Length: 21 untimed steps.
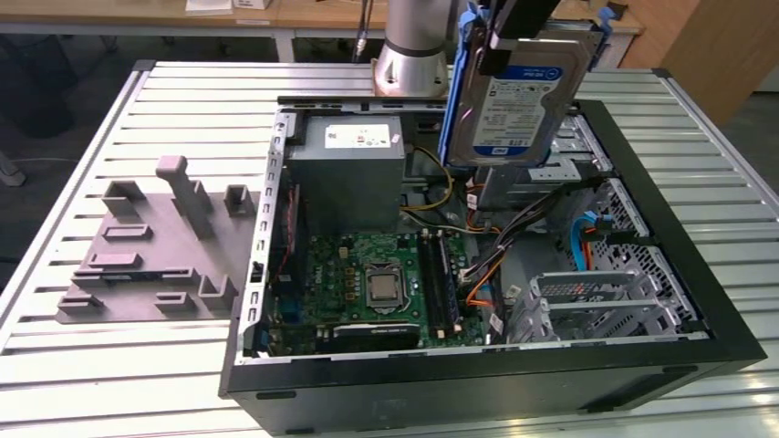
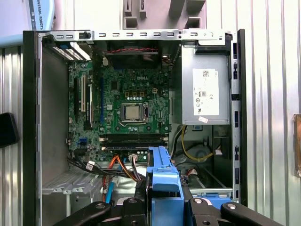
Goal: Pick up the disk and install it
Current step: 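Pick up the disk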
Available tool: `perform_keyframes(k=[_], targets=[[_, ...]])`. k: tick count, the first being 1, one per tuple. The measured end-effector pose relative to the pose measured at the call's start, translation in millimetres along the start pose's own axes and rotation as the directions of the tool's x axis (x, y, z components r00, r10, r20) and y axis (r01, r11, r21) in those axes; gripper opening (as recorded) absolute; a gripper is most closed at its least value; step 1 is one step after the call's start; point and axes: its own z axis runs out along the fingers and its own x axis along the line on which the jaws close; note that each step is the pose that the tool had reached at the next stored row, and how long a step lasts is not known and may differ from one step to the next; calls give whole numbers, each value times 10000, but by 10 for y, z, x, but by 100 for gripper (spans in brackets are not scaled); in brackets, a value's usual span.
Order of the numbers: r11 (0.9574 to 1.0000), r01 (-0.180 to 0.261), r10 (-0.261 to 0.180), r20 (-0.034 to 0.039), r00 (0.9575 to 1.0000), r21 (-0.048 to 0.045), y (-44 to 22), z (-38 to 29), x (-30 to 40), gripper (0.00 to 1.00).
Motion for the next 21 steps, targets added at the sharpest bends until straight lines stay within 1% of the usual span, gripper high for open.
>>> perform_keyframes(k=[10,21], targets=[[10000,0,0,1,10000,1,72,2,2,36],[10000,-1,1,1,10000,0,171,5,5,36]])
